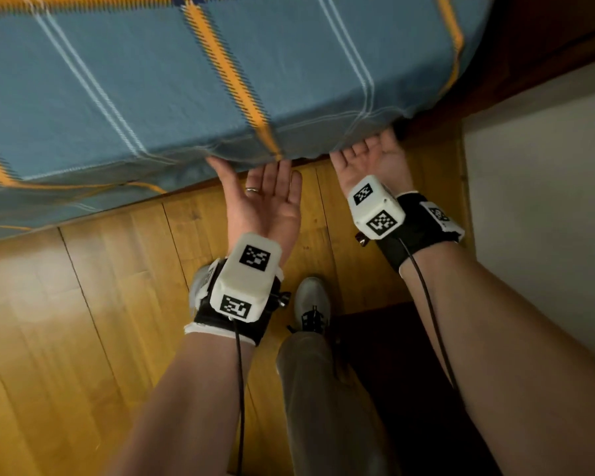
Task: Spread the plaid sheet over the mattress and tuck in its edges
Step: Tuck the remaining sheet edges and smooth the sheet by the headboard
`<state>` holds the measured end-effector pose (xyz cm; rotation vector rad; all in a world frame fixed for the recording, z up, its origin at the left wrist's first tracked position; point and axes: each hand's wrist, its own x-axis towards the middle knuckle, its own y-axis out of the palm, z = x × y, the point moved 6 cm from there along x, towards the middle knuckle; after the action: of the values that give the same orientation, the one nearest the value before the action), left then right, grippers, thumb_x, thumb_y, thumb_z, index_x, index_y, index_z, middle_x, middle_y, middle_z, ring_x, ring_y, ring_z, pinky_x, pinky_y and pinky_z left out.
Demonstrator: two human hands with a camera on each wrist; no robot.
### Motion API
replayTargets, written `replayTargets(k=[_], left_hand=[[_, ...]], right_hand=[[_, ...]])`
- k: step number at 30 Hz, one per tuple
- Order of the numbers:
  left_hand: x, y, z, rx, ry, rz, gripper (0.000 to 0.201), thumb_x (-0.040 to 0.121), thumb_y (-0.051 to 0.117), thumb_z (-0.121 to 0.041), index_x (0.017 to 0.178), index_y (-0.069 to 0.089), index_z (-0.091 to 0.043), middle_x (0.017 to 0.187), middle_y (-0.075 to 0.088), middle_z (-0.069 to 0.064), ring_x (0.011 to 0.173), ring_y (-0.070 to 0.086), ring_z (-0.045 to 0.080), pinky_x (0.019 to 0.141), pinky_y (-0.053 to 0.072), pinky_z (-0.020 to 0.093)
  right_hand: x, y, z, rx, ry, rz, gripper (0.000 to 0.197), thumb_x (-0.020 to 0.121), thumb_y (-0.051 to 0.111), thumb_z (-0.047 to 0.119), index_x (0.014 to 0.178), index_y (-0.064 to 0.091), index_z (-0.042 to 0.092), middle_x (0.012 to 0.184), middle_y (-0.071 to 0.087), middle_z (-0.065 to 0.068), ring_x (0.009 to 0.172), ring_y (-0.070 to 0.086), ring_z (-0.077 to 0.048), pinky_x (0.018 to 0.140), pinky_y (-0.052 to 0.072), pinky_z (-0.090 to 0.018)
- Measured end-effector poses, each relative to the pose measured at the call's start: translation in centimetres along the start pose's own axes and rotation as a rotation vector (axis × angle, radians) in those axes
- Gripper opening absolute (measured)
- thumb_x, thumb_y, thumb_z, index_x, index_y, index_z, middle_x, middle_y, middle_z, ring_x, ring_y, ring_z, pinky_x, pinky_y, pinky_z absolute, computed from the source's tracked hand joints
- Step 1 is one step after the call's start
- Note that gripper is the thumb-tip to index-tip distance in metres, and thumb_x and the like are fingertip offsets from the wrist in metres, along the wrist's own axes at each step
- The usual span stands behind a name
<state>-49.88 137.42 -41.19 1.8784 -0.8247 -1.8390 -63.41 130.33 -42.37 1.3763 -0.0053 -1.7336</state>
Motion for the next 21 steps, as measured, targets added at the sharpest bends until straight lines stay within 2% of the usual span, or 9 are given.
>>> replayTargets(k=[3, 6, 8, 10, 12, 14, 15, 17, 21], left_hand=[[0.5, -0.3, 0.1, 0.026, 0.024, -0.048, 0.071, 0.083, 0.049, -0.070, 0.117, 0.056, -0.008, 0.119, 0.066, 0.007, 0.113, 0.065, 0.022, 0.110, 0.040, 0.039], [1.0, -0.1, -0.1, 0.043, 0.049, -0.082, 0.069, 0.081, 0.045, -0.075, 0.103, 0.056, -0.010, 0.096, 0.065, 0.006, 0.101, 0.066, 0.022, 0.106, 0.045, 0.039], [1.2, 0.1, -0.2, 0.062, 0.063, -0.092, 0.075, 0.079, 0.042, -0.078, 0.109, 0.055, -0.011, 0.091, 0.063, 0.005, 0.098, 0.066, 0.022, 0.105, 0.046, 0.039], [1.2, 0.4, -0.2, 0.079, 0.076, -0.088, 0.080, 0.079, 0.040, -0.079, 0.119, 0.055, -0.011, 0.093, 0.064, 0.005, 0.099, 0.066, 0.022, 0.104, 0.046, 0.039], [1.0, 0.6, -0.4, 0.091, 0.088, -0.077, 0.085, 0.080, 0.040, -0.078, 0.128, 0.053, -0.010, 0.101, 0.064, 0.006, 0.106, 0.065, 0.023, 0.106, 0.045, 0.039], [0.7, 0.6, -0.5, 0.101, 0.084, -0.079, 0.086, 0.081, 0.040, -0.077, 0.130, 0.051, -0.008, 0.108, 0.062, 0.007, 0.113, 0.063, 0.024, 0.107, 0.044, 0.040], [0.7, 0.5, -0.5, 0.101, 0.081, -0.086, 0.084, 0.081, 0.041, -0.077, 0.127, 0.051, -0.007, 0.108, 0.062, 0.008, 0.114, 0.062, 0.024, 0.106, 0.045, 0.041], [0.7, 0.3, -0.4, 0.087, 0.068, -0.095, 0.079, 0.080, 0.043, -0.078, 0.116, 0.051, -0.008, 0.105, 0.062, 0.008, 0.112, 0.063, 0.024, 0.105, 0.046, 0.042], [1.0, 0.0, -0.4, 0.072, 0.058, -0.100, 0.070, 0.079, 0.045, -0.077, 0.096, 0.053, -0.009, 0.095, 0.065, 0.006, 0.099, 0.068, 0.023, 0.101, 0.049, 0.040]], right_hand=[[0.0, -2.2, 0.1, -0.103, -0.036, -0.066, 0.033, 0.099, 0.055, 0.025, 0.124, 0.057, 0.003, 0.120, 0.067, -0.012, 0.111, 0.064, -0.022, 0.095, 0.054, -0.033], [0.2, -3.5, -0.2, -0.223, -0.066, -0.189, 0.019, 0.096, 0.060, 0.020, 0.101, 0.063, 0.002, 0.088, 0.066, -0.006, 0.073, 0.067, -0.008, 0.064, 0.056, -0.017], [0.5, -3.4, -0.3, -0.397, -0.107, -0.289, 0.018, 0.096, 0.059, 0.014, 0.080, 0.060, 0.007, 0.073, 0.061, -0.004, 0.049, 0.060, -0.005, 0.046, 0.050, -0.015], [0.7, -2.3, 0.5, -0.642, -0.231, -0.354, 0.022, 0.094, 0.057, 0.004, 0.073, 0.060, 0.008, 0.064, 0.062, -0.008, 0.042, 0.058, -0.010, 0.037, 0.044, -0.019], [0.8, -0.8, 1.2, -0.797, -0.313, -0.387, 0.018, 0.091, 0.052, -0.004, 0.078, 0.062, 0.005, 0.067, 0.067, -0.014, 0.042, 0.061, -0.015, 0.037, 0.044, -0.020], [1.1, 0.3, 1.2, -0.792, -0.263, -0.374, 0.018, 0.091, 0.047, -0.009, 0.101, 0.060, -0.002, 0.091, 0.067, -0.019, 0.042, 0.061, -0.011, 0.038, 0.045, -0.018], [1.3, 0.6, 0.7, -0.718, -0.192, -0.333, 0.022, 0.092, 0.047, -0.011, 0.111, 0.057, -0.003, 0.105, 0.063, -0.022, 0.050, 0.062, -0.009, 0.041, 0.048, -0.017], [1.4, 0.6, -0.7, -0.453, -0.070, -0.251, 0.025, 0.092, 0.046, -0.012, 0.112, 0.056, 0.000, 0.120, 0.059, -0.026, 0.070, 0.062, -0.020, 0.049, 0.056, -0.024], [0.7, -0.5, -2.2, -0.330, 0.008, -0.101, 0.024, 0.094, 0.045, -0.010, 0.108, 0.058, 0.005, 0.088, 0.070, -0.014, 0.075, 0.071, -0.022, 0.066, 0.061, -0.030]])
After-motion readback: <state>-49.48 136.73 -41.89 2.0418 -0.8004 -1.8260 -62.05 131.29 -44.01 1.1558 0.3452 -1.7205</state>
